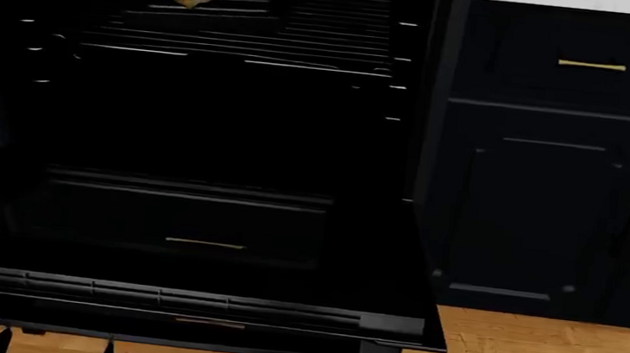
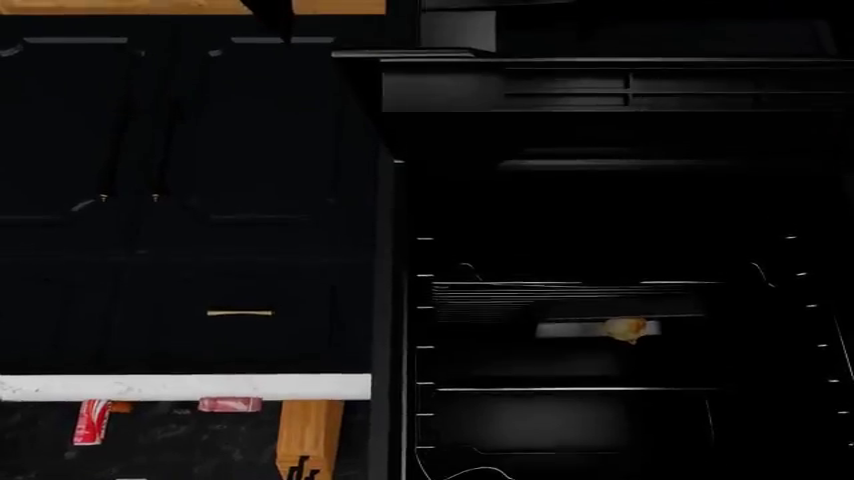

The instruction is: Close the oven door

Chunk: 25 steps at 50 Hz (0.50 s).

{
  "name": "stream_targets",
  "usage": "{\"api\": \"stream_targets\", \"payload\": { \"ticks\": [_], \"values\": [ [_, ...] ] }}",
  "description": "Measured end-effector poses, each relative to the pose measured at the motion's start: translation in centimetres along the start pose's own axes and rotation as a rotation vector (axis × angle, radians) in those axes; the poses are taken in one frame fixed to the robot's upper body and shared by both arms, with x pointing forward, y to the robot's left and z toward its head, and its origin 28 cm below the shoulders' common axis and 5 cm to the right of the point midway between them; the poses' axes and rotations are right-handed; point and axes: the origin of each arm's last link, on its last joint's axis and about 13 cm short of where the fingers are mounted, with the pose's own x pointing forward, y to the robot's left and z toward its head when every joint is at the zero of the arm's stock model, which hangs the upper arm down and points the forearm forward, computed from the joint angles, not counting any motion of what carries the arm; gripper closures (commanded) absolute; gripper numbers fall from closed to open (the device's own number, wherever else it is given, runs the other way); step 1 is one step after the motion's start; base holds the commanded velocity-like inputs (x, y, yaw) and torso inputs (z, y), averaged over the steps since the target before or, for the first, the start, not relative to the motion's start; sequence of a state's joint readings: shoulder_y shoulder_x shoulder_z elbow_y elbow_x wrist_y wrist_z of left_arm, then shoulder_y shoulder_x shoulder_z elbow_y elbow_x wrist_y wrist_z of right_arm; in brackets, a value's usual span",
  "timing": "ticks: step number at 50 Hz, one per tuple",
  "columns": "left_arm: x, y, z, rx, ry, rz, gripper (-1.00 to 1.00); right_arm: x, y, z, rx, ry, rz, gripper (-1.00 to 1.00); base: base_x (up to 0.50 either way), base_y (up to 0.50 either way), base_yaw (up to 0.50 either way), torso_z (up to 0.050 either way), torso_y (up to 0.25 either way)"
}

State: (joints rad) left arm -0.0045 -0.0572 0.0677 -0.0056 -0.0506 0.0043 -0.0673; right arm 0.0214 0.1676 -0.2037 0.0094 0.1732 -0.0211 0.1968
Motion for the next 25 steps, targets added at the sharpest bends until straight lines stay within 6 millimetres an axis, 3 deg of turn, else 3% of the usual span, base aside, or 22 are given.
{"api": "stream_targets", "payload": {
  "ticks": [25],
  "values": [
    [0.05, 0.00, -0.07, 0.013, 0.008, 0.006, -1.00, 0.03, -0.03, -0.05, 0.004, 0.010, -0.001, -1.00, 0.00, 0.00, 0.00, -0.050, 0.000]
  ]
}}
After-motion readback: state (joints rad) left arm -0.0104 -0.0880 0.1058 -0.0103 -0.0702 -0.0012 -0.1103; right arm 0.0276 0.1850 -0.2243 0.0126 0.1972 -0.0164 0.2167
